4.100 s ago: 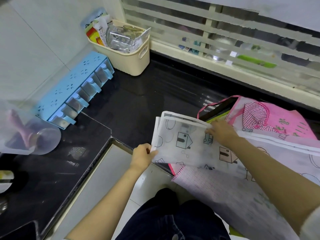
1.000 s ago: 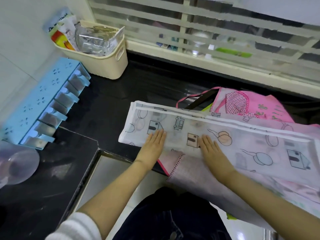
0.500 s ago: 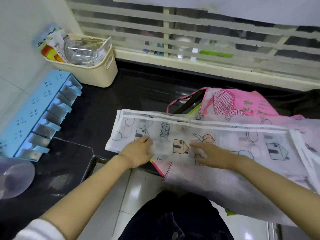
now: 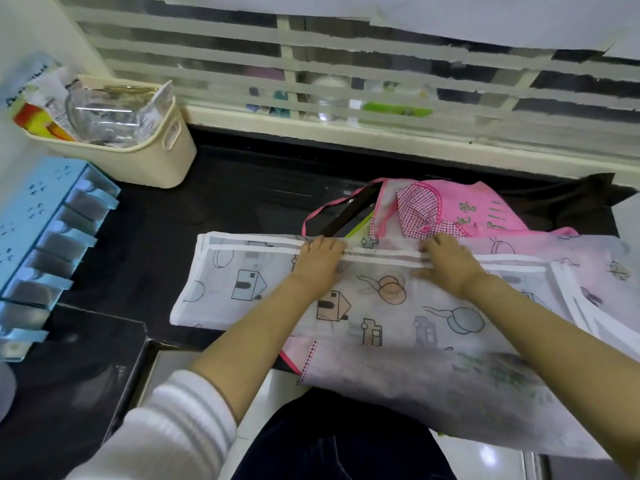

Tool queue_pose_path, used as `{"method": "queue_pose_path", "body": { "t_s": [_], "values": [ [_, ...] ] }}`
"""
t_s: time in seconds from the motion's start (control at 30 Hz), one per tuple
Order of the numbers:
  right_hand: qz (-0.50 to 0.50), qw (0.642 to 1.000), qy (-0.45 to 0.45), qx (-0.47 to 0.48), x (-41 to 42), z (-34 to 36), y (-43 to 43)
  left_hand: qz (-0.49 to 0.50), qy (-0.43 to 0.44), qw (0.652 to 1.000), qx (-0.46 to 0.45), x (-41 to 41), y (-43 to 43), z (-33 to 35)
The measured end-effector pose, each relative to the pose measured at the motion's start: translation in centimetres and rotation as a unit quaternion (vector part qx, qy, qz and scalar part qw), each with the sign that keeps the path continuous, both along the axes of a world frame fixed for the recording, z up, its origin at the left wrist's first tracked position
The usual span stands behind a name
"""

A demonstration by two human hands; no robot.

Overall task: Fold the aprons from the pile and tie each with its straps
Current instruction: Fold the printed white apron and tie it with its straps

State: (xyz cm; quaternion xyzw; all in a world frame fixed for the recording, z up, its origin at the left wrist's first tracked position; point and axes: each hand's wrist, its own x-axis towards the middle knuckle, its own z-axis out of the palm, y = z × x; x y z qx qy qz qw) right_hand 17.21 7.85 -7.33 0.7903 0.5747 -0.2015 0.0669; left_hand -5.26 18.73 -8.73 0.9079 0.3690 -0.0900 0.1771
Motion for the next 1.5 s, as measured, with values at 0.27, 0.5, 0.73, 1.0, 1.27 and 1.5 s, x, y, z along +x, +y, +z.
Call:
{"method": "queue_pose_path", "body": {
  "t_s": [0.27, 0.5, 0.73, 1.0, 1.27, 1.5],
  "values": [
    [0.04, 0.999, 0.034, -0.003, 1.6, 0.6, 1.8, -0.019, 0.083, 0.992, 0.098, 0.5, 2.1, -0.2],
    [0.057, 0.998, -0.02, -0.005, 0.9, 0.0, 4.0, 0.02, 0.146, 0.985, 0.094, 1.1, 2.8, 0.2],
    [0.09, 0.993, -0.05, -0.049, 0.8, -0.8, 5.1, 0.04, 0.07, 0.984, 0.159, 2.9, -0.4, 1.4],
    [0.114, 0.99, -0.054, 0.059, -2.3, -1.3, 2.8, 0.033, 0.122, 0.992, 0.008, 2.8, -5.4, -3.1],
    [0.192, 0.978, -0.083, 0.003, -3.1, -5.4, -4.9, 0.041, 0.018, 0.998, 0.035, 1.3, -5.4, -4.8],
    [0.109, 0.984, -0.063, -0.124, 3.2, -4.1, -5.0, -0.002, 0.003, 0.998, 0.056, 0.4, -4.9, -5.1]
  ]
}}
